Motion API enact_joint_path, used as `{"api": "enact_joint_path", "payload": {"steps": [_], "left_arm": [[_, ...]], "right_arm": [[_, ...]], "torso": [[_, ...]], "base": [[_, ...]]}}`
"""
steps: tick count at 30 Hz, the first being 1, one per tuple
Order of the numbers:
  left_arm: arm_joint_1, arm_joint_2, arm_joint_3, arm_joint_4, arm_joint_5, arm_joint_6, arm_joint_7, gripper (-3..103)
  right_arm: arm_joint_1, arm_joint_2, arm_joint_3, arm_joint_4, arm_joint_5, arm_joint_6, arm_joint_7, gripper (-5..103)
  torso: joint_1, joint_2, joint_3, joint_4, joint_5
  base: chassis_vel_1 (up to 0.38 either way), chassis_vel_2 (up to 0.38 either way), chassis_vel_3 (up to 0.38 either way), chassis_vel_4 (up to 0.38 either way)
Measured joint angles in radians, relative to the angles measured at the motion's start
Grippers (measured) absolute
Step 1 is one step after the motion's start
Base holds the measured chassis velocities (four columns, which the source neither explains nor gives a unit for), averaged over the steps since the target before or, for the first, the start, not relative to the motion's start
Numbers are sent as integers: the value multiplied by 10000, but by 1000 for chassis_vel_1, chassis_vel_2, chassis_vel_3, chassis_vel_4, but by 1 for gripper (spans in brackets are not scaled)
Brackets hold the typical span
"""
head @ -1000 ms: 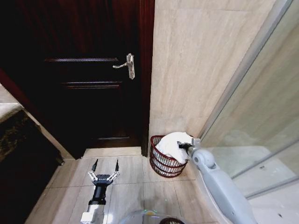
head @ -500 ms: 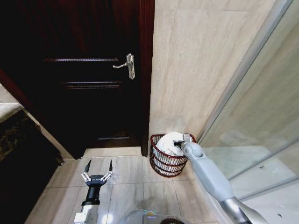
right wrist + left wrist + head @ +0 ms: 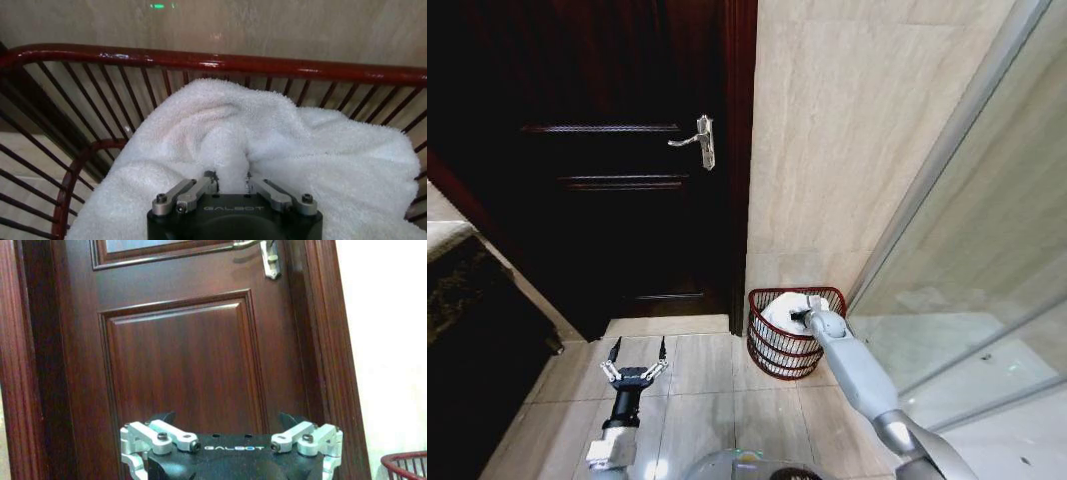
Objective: Discard the used towel into the hamper.
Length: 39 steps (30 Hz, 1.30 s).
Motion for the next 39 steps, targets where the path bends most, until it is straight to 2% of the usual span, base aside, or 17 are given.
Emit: {"api": "enact_joint_path", "payload": {"steps": [1, 3, 4, 7, 10, 11, 12, 15, 17, 18, 19, 21, 24, 26, 29, 31, 39], "left_arm": [[-33, -12, 12, 0, -9, 34, 2, 100], [-58, -26, 31, 8, -15, 52, 4, 100], [-84, -59, 70, 36, -22, 75, 5, 100], [-114, -122, 189, 75, -24, 140, 5, 100], [-154, -158, 418, 78, -22, 273, -19, 100], [-154, -158, 418, 78, -22, 273, -19, 100], [-176, -165, 499, 77, -14, 327, -34, 100], [-250, -170, 684, 61, 38, 450, -77, 100], [-255, -166, 694, 57, 42, 458, -77, 100], [-269, -163, 709, 35, 55, 481, -86, 100], [-279, -154, 722, -17, 70, 526, -94, 100], [-283, -157, 724, -52, 81, 544, -105, 100], [-246, -176, 775, -157, 173, 557, -215, 100], [-223, -175, 799, -165, 186, 555, -238, 100], [-125, -171, 865, -167, 233, 471, -305, 100], [-17, -150, 941, -166, 271, 354, -391, 100], [-43, -101, 1108, -248, 517, 157, -433, 100]], "right_arm": [[-61, -42, 4, 178, -33, 107, 80, 16], [-132, -91, 5, 389, -32, 191, 209, 16], [-258, -190, 19, 764, -20, 297, 401, 27], [-558, -421, 90, 1570, 18, 387, 671, 32], [-1044, -701, 354, 2652, 6, 426, 897, 48], [-1044, -701, 354, 2652, 6, 426, 897, 48], [-1277, -806, 516, 3131, 7, 439, 980, 48], [-2165, -1188, 1162, 4649, 67, 510, 1118, 65], [-2266, -1220, 1248, 4824, 83, 540, 1129, 65], [-2510, -1274, 1455, 5170, 127, 612, 1167, 71], [-2890, -1322, 1764, 5740, 183, 714, 1280, 82], [-3135, -1343, 1934, 6141, 208, 771, 1325, 82], [-4029, -1386, 2384, 7464, 240, 847, 1234, 96], [-4229, -1386, 2434, 7679, 215, 849, 1156, 99], [-4631, -1387, 2507, 7888, -225, 846, 547, 100], [-4658, -1436, 2395, 7523, -869, 679, -429, 100], [-3497, -1492, 1457, 5535, -1270, 587, -1068, 100]], "torso": [[1, -1, 2, 0, 2], [1, -3, 3, 1, 6], [2, -4, 4, 1, 8], [2, -3, 3, 0, 3], [3, -4, 3, 1, 6], [3, -4, 3, 1, 6], [3, -4, 2, 0, 6], [2, -3, 0, -2, 4], [2, -3, 0, -1, 4], [2, -3, -1, -3, 1], [2, -3, 0, -3, 5], [2, -3, 0, -3, 5], [2, -2, -1, -2, 0], [1, -2, -1, -3, 2], [0, -1, -2, -3, 0], [0, 0, -1, -4, -2], [0, -1, 0, 0, 2]], "base": [[0, 0, 0, 0], [0, 0, 0, 0], [0, 0, 0, 0], [0, 0, 0, 0], [0, 0, 0, 0], [0, 0, 0, 0], [0, 0, 0, 0], [0, 0, 0, 0], [0, 0, 0, 0], [0, 0, 0, 0], [0, 0, 0, 0], [0, 0, 0, 0], [0, 0, 0, 0], [0, 0, 0, 0], [0, 0, 0, 0], [0, 0, 0, 0], [0, 0, 0, 0]]}}
